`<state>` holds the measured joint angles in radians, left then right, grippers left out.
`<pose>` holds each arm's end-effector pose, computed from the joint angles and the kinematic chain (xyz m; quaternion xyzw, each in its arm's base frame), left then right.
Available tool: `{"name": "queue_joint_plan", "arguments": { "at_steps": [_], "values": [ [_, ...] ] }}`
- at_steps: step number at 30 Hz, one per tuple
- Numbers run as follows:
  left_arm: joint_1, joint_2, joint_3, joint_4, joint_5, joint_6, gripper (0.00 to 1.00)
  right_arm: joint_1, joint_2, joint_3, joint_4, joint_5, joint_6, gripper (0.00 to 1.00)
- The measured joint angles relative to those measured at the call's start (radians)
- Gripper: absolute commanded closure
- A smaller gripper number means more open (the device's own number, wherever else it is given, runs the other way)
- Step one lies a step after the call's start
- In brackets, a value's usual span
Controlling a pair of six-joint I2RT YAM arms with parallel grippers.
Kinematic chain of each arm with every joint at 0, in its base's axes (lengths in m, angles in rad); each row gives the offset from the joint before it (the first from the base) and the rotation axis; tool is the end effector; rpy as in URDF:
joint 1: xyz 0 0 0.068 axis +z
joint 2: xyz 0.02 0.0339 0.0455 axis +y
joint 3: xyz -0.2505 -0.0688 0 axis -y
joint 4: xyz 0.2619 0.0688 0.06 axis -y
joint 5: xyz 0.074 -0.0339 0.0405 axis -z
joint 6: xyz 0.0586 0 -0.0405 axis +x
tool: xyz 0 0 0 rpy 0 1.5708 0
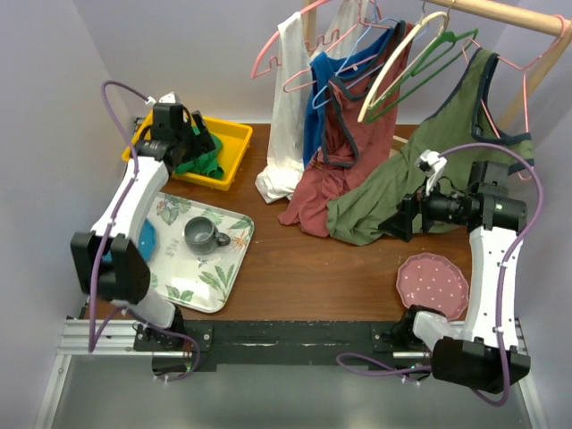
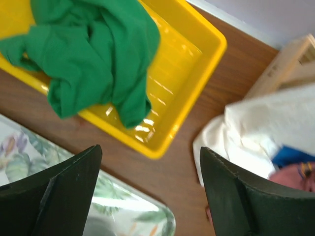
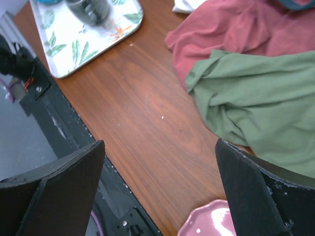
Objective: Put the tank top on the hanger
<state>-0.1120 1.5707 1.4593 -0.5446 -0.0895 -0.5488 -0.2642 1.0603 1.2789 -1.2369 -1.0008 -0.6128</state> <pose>0.3899 -0.0386 0.3138 -0.2135 0.8707 -0.1052 0.4303 0.2018 -0.0035 0.3575 -0.2753 0.8086 0.3163 0.4126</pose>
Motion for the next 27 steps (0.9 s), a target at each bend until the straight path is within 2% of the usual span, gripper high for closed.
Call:
{"name": "queue_joint_plan", "arguments": {
  "at_steps": [6,9,10,11,18,19,22,27],
  "values": [
    [0.046,0.269,0.206,-0.002,-0.086,0.036,0.3,0.055,0.0,-0.059,0.065,0.047,0.029,0.01],
    [0.053,0.38,0.278,-0.01,-0.113,0.058,0.42,0.055,0.005,-0.06,0.08,0.057,0.03,0.01],
    [0.057,0.412,0.297,-0.013,-0.118,0.066,0.52,0.055,0.007,-0.06,0.084,0.062,0.03,0.01],
    [0.06,0.436,0.309,-0.015,-0.121,0.07,0.56,0.056,0.01,-0.06,0.087,0.067,0.03,0.02],
    [0.078,0.6,0.417,-0.029,-0.125,0.101,0.6,0.061,0.032,-0.075,0.097,0.083,0.025,0.01],
    [0.078,0.622,0.436,-0.03,-0.124,0.105,0.78,0.061,0.036,-0.076,0.096,0.092,0.023,0.01],
    [0.079,0.659,0.459,-0.032,-0.123,0.113,1.0,0.061,0.041,-0.076,0.09,0.103,0.014,0.01],
    [0.082,0.668,0.485,-0.05,-0.095,0.122,1.0,0.061,0.04,-0.071,0.053,0.121,-0.012,0.01]
  ]
}}
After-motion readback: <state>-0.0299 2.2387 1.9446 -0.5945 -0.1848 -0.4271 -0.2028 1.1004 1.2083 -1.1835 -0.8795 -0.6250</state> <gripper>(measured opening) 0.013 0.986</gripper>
